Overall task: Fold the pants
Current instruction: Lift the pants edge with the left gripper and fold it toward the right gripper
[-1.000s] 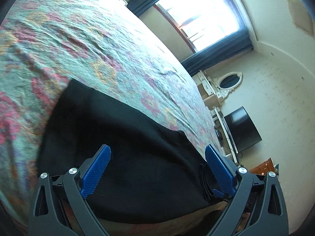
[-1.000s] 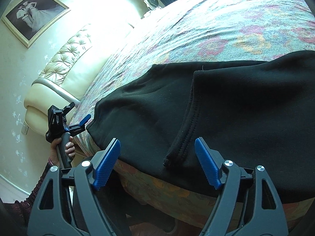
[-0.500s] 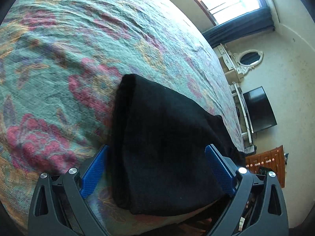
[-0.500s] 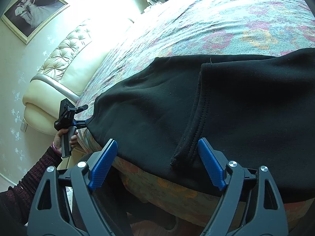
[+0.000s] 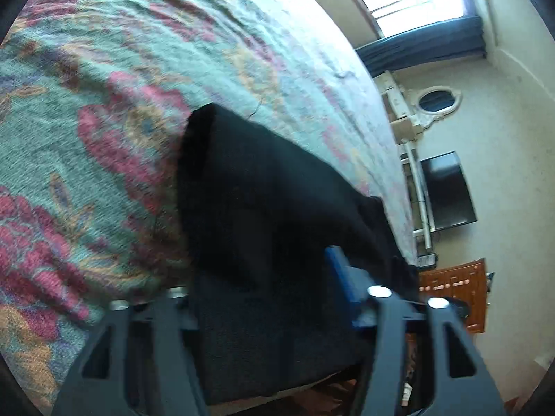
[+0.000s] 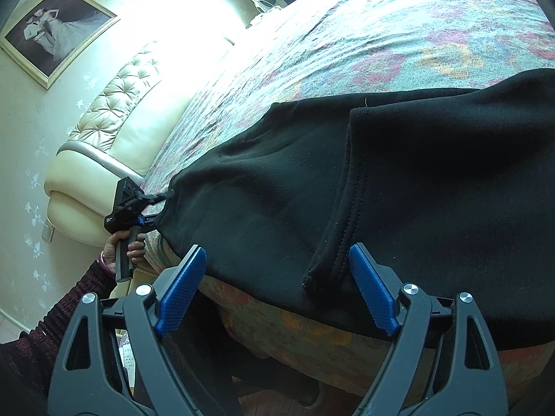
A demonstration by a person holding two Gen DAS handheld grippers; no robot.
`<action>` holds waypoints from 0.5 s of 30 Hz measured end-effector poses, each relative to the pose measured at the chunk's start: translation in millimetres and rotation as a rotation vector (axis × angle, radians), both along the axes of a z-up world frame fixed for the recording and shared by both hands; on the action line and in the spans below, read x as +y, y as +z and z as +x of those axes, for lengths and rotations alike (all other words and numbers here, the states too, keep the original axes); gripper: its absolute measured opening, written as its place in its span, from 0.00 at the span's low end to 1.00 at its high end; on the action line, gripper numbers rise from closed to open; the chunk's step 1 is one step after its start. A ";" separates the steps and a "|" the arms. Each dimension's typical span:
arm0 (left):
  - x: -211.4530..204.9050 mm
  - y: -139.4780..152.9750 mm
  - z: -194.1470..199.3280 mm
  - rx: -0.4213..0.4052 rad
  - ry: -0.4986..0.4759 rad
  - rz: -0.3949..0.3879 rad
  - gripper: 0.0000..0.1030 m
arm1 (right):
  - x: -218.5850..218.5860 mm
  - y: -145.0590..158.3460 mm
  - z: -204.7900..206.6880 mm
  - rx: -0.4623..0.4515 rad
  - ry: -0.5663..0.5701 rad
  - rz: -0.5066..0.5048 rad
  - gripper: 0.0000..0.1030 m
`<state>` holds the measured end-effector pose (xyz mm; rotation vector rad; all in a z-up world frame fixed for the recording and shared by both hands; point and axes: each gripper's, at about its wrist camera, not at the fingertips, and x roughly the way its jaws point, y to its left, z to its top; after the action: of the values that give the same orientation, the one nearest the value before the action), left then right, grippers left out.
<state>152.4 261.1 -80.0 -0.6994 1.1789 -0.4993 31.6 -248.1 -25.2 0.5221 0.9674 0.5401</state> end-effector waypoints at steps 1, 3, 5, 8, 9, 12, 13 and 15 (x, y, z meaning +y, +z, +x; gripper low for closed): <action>2.0 -3.6 -1.7 0.011 0.015 -0.013 0.26 | 0.2 0.1 0.4 0.000 -0.002 0.001 0.82; 5.8 -3.8 -5.0 0.007 0.028 -0.033 0.20 | -0.4 0.3 0.7 -0.001 -0.003 0.002 0.82; 4.8 2.9 -9.7 -0.020 0.026 -0.021 0.16 | -1.6 1.4 0.0 -0.002 -0.006 0.001 0.82; 1.1 22.5 -14.1 -0.066 0.036 -0.044 0.14 | -6.7 4.4 -1.7 -0.011 -0.018 -0.001 0.82; -0.2 30.8 -16.5 -0.085 0.030 -0.068 0.14 | -9.5 5.0 -2.5 -0.013 -0.026 0.003 0.82; -11.3 57.3 -18.0 -0.134 -0.002 -0.107 0.14 | -18.2 5.4 -4.7 -0.017 -0.052 0.014 0.82; -15.4 64.7 -19.1 -0.145 -0.013 -0.114 0.14 | -20.0 5.4 -5.7 -0.018 -0.058 0.018 0.82; -26.2 78.7 -20.7 -0.163 -0.032 -0.134 0.14 | -22.6 4.5 -7.0 -0.017 -0.066 0.026 0.82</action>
<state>131.7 234.9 -1.3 -0.7411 1.0112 -0.6542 24.7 -270.7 -20.6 0.5706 0.9245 0.4976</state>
